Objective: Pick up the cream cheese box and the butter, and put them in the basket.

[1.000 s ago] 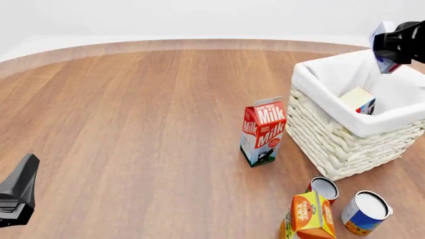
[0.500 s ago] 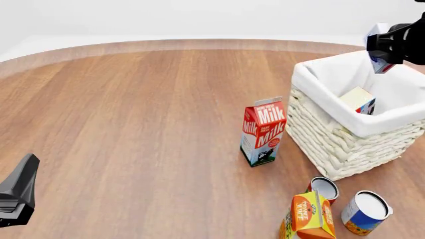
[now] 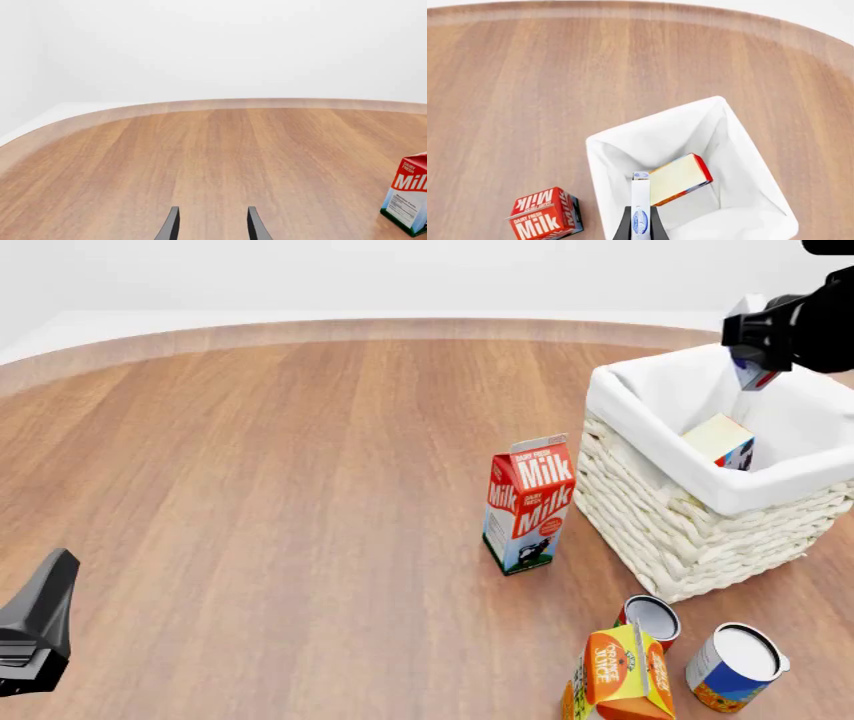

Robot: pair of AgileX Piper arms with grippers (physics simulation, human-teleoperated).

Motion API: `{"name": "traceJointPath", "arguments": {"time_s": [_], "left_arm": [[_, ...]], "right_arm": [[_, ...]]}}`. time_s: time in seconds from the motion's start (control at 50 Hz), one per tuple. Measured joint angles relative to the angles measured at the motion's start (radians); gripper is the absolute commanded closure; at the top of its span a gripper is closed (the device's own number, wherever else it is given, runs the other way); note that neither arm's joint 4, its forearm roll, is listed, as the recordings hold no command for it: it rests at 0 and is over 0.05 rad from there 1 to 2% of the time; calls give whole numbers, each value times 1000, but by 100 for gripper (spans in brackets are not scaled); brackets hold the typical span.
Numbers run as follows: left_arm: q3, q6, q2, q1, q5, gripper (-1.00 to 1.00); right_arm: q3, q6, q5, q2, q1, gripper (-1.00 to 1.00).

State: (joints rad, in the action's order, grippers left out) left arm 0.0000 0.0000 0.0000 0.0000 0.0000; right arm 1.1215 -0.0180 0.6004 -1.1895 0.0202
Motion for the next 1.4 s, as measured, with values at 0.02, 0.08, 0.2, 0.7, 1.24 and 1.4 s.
{"name": "traceJointPath", "arguments": {"time_s": [0.02, 0.08, 0.2, 0.7, 1.24, 1.4], "left_arm": [[0, 0, 0, 0, 0, -100], [0, 0, 0, 0, 0, -100], [0, 0, 0, 0, 0, -100], [0, 0, 0, 0, 0, -100], [0, 0, 0, 0, 0, -100], [0, 0, 0, 0, 0, -100]], "right_arm": [[-1, 0, -1, -2, -1, 100], [1, 1, -4, -9, -4, 100], [-1, 1, -13, -22, -8, 100], [-4, -5, -49, -60, -18, -100], [4, 11, -37, -30, -2, -100], [21, 27, -5, 6, 19, -100]]}}
